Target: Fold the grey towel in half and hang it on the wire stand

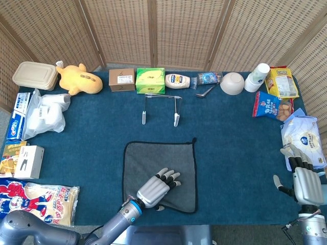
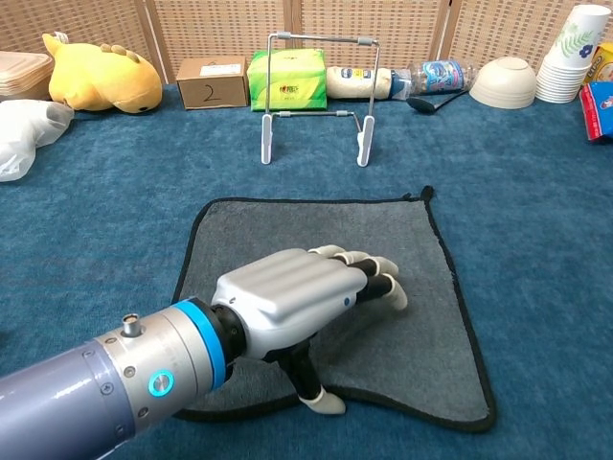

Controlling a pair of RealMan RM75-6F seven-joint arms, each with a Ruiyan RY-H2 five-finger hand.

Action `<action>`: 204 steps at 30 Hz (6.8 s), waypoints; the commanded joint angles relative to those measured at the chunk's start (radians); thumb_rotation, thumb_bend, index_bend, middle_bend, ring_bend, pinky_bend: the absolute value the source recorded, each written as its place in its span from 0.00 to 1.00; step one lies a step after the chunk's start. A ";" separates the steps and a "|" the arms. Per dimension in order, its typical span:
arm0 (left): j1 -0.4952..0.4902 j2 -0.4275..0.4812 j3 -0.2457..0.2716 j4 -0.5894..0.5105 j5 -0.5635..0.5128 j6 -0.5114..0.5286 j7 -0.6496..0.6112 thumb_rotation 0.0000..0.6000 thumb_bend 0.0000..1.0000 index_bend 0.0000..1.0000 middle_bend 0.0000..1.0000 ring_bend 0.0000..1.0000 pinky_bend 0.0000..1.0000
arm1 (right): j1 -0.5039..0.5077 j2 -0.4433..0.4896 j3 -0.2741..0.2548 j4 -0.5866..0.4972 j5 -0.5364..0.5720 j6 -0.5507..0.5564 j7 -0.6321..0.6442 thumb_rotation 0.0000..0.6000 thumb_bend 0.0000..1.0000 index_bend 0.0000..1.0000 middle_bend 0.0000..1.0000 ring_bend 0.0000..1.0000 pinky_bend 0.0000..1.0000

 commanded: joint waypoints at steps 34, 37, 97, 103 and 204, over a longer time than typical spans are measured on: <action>0.057 0.070 0.008 -0.050 0.028 0.019 -0.131 1.00 0.42 0.37 0.15 0.02 0.00 | 0.003 0.002 0.000 -0.015 -0.003 0.000 -0.017 1.00 0.35 0.15 0.05 0.00 0.00; 0.056 0.068 0.003 -0.047 0.027 0.011 -0.142 1.00 0.44 0.41 0.17 0.03 0.00 | 0.004 0.000 0.000 -0.014 0.000 -0.004 -0.018 1.00 0.35 0.16 0.05 0.00 0.00; -0.089 0.063 -0.210 0.157 -0.074 -0.079 -0.205 1.00 0.52 0.53 0.18 0.00 0.00 | 0.007 -0.005 0.004 0.008 0.019 -0.015 0.000 1.00 0.35 0.16 0.05 0.00 0.00; -0.129 0.034 -0.234 0.227 -0.074 -0.102 -0.216 1.00 0.51 0.53 0.18 0.00 0.00 | 0.001 0.000 0.005 0.009 0.023 -0.009 0.003 1.00 0.35 0.16 0.05 0.00 0.00; 0.049 0.404 -0.017 -0.004 0.186 0.023 -0.467 1.00 0.40 0.22 0.07 0.00 0.00 | 0.034 -0.029 0.023 -0.040 0.033 -0.026 -0.090 1.00 0.35 0.16 0.05 0.00 0.00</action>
